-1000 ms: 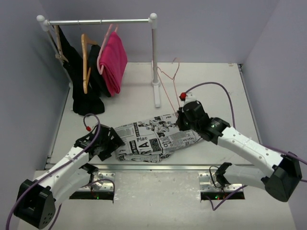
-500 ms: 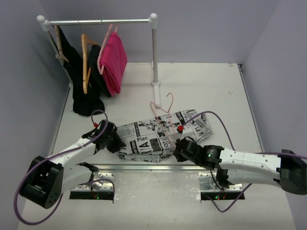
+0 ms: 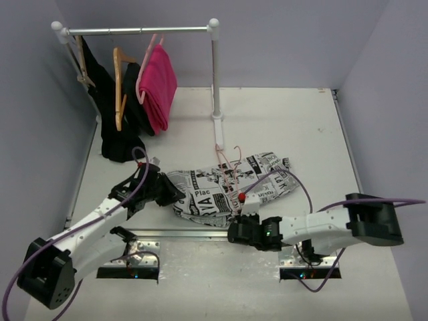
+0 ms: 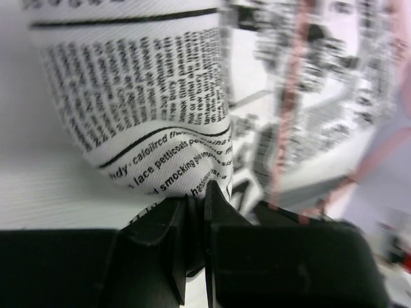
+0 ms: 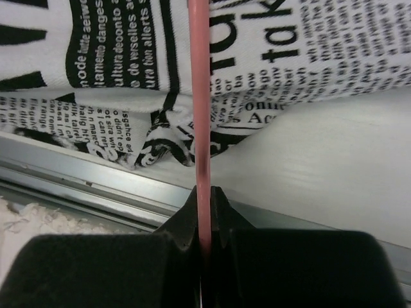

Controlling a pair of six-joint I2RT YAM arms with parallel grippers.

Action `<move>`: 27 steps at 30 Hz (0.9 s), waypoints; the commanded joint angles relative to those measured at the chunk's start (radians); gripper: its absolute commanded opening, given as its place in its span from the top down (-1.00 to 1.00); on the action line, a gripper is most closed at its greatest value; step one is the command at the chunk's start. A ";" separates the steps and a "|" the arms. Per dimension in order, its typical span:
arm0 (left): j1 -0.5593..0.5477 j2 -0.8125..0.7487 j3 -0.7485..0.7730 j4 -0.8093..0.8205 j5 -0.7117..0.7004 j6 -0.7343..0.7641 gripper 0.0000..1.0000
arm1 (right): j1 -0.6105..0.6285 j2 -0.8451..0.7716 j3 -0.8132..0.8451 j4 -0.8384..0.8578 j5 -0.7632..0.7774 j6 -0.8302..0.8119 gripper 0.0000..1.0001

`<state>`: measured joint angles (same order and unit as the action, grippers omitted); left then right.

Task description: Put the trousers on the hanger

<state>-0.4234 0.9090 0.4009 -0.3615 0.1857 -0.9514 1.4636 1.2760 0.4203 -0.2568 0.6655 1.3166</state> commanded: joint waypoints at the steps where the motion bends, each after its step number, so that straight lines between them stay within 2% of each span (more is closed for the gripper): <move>1: -0.145 -0.041 0.161 0.080 0.030 -0.107 1.00 | 0.043 0.138 0.054 0.029 0.061 0.117 1.00; 7: -0.318 0.061 0.231 0.190 -0.009 -0.165 1.00 | 0.045 0.205 0.035 0.129 0.028 0.079 1.00; 11: -0.432 0.205 0.312 0.269 -0.064 -0.174 1.00 | 0.057 0.182 -0.010 0.177 0.028 0.077 1.00; 17: -0.451 0.466 0.362 0.404 -0.023 -0.167 1.00 | 0.061 0.068 -0.106 0.232 0.077 0.062 1.00; 24: -0.452 0.687 0.406 0.427 -0.020 -0.229 1.00 | 0.079 -0.001 -0.174 0.245 0.148 0.075 1.00; 27: -0.451 0.767 0.421 0.487 0.036 -0.248 1.00 | 0.086 -0.039 -0.202 0.343 0.162 -0.019 1.00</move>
<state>-0.8700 1.6027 0.7787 0.0198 0.1589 -1.1517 1.5423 1.2859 0.2487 -0.0165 0.7074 1.3661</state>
